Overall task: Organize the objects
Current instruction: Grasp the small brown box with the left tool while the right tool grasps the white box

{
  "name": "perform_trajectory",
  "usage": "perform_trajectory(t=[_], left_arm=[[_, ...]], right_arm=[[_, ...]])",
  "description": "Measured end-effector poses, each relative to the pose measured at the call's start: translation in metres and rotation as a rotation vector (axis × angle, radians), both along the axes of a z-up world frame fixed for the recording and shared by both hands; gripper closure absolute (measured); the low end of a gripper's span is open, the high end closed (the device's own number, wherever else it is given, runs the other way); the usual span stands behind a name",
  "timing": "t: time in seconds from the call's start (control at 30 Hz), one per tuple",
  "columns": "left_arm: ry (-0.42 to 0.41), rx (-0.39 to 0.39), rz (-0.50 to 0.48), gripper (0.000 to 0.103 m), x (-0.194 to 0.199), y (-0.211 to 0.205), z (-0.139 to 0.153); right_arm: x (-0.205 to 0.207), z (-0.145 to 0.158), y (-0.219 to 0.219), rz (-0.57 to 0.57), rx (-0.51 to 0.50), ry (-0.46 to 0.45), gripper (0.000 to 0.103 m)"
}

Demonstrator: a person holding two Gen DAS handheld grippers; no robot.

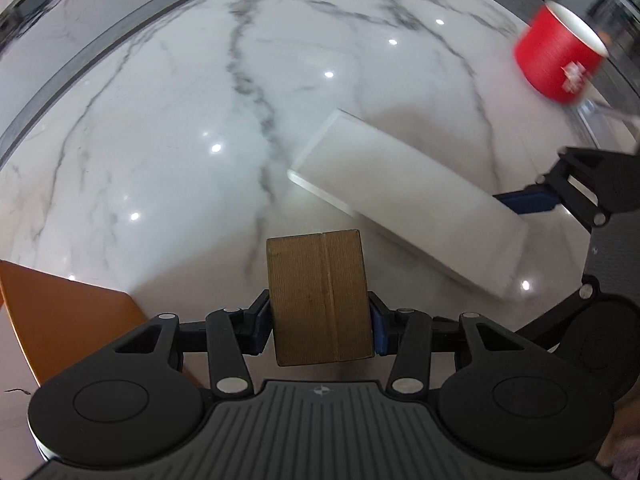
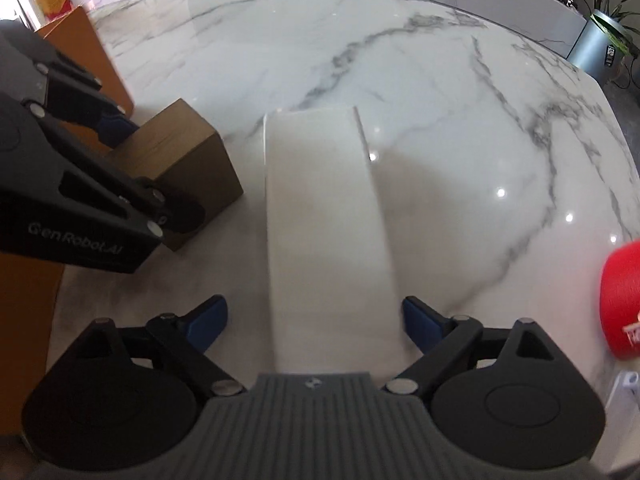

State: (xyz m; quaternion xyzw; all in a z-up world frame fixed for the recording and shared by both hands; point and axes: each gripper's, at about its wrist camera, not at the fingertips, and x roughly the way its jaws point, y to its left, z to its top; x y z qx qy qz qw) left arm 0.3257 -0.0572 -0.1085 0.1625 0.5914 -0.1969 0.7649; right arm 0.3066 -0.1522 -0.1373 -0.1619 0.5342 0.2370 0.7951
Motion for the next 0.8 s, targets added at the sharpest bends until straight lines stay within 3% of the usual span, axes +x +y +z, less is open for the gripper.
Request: perform_trajectory(t=[0.2,0.33,0.4,0.53,0.63,0.7,0.8], left_arm=[[0.022,-0.022,-0.054,0.049,-0.017,-0.003,0.0],[0.047,-0.057,-0.019,0.049,-0.012,0.004,0.0],[0.062,-0.072,-0.002,0.049,-0.009,0.007,0.0],[0.075,-0.081,0.013,0.044,-0.008,0.007,-0.001],[0.079,-0.054,0.016,0.044,-0.009,0.004,-0.004],[0.068,-0.018,0.011,0.05,-0.012,0.002,-0.004],[0.051,0.017,0.017,0.05,-0.011,0.003,-0.004]], right_arm=[[-0.026,0.0,-0.003,0.091,-0.031,0.002,0.014],[-0.031,0.013,-0.012,0.178,-0.039,-0.063,0.013],[-0.027,0.018,-0.017,0.198,-0.035,-0.047,0.012],[-0.02,0.021,-0.021,0.168,-0.015,0.009,0.01],[-0.014,0.022,-0.015,0.112,-0.009,-0.042,0.01],[-0.008,0.021,-0.008,0.092,-0.015,-0.079,0.01],[-0.001,0.012,0.004,0.121,-0.037,-0.09,0.018]])
